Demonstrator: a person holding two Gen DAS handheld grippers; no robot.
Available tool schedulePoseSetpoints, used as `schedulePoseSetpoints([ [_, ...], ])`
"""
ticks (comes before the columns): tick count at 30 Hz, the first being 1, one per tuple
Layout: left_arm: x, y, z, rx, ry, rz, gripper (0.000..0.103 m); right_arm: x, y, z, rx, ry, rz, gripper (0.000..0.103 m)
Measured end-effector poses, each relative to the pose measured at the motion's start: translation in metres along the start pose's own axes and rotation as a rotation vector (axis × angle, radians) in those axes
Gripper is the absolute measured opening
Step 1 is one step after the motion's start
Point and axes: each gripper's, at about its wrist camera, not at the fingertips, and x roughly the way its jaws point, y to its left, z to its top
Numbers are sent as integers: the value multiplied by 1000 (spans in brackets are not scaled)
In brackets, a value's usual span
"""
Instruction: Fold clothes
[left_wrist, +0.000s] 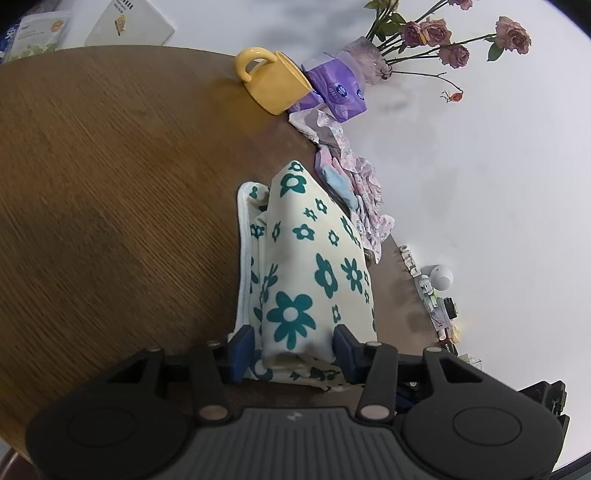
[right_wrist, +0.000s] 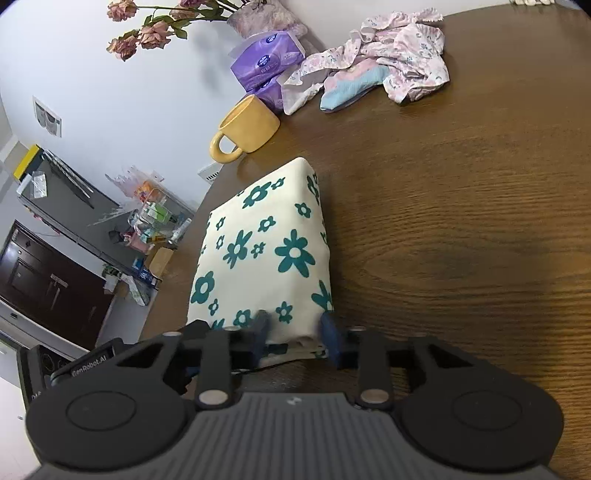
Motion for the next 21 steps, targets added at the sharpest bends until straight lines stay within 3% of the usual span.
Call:
schedulePoseSetpoints([
  [4, 1, -1, -2, 17, -4, -6, 26, 0, 4, -2, -30, -5, 2, 8],
  [7, 1, -2, -2, 27, -4, -11, 26, -1, 4, -1, -41, -1, 6, 6],
  [9, 0, -1, -1, 18, -5, -17, 35, -3, 1, 0, -34, -2, 6, 17],
  [11, -4, 0, -1, 7, -11, -8, 52, -8, -3, 0, -18, -21, -8, 28],
  [12, -7, 1, 0, 6, -19, -8, 53, -10, -4, 0, -12, -32, -16, 34],
  [16, -12, 3, 0, 2, -37, 0, 53, -9, -8, 2, 6, -42, -7, 34],
  [19, -17, 3, 0, 10, -60, 1, 47, -5, -5, 1, -4, -32, -8, 33],
  [21, -21, 3, -1, 23, -72, -3, 29, -3, -4, 0, -8, -26, 1, 22],
])
